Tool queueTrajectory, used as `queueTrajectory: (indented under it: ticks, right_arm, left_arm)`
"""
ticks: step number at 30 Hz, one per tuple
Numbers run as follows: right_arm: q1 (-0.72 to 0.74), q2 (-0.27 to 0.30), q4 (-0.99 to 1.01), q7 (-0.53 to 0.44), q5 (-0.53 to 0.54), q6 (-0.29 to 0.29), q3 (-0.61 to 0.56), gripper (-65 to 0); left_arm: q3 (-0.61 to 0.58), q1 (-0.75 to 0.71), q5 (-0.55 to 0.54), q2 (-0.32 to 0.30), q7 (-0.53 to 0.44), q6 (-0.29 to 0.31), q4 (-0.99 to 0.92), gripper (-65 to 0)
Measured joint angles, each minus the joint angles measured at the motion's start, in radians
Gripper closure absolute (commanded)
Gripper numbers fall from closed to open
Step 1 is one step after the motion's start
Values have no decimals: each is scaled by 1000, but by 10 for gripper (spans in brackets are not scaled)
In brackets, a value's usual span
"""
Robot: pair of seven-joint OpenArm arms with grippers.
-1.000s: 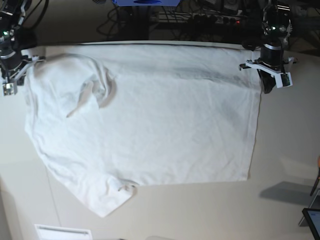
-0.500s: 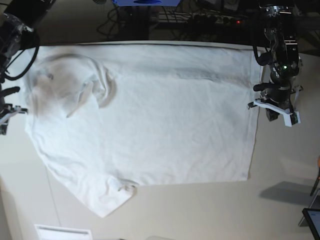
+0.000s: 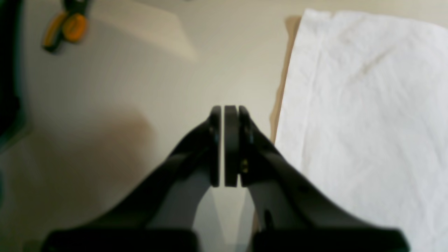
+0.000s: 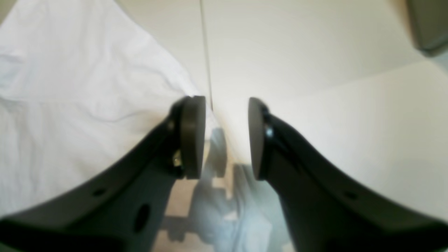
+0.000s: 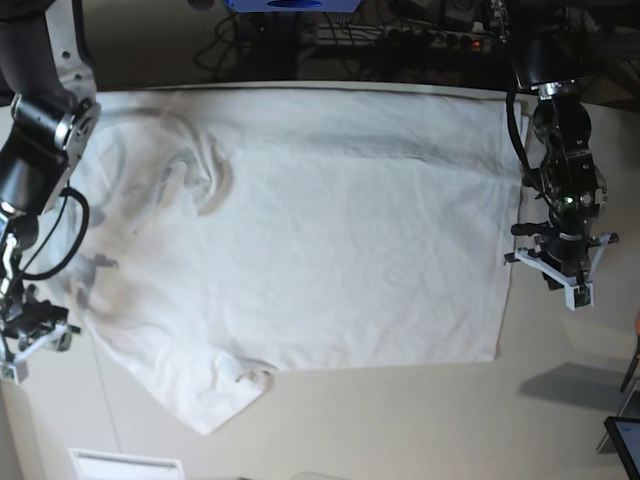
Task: Fold the T-shirt properly
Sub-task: 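Move both grippers along the shirt sides toward the hem corners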
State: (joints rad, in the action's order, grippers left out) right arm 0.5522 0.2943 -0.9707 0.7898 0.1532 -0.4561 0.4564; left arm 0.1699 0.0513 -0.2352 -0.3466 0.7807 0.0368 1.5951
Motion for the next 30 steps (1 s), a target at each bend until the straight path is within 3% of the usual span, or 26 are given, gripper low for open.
queueTrajectory:
  ticks: [3,6,10,19,30]
  right_arm:
    - [72,26,117,-54,6,-6,-3,-421]
    - [124,53,216,-68,-6,-52,0,-469]
    - [171,64,373,-85,3,-124,1,-482]
    - [179,73,599,-277,-3,-120,1,-482]
    - [181,43,607,-293,-3,-120,1,-479]
  left_arm:
    - [0,26,-1,1,1,21,-29,-27]
    - [0,61,2,0,1,21,-77,-27]
    - [0,107,0,2,0,24,-127,-29]
    - [1,108,3,-28,1,24,-156,-29]
    - [1,106,3,-56,5,24,-161,-29]
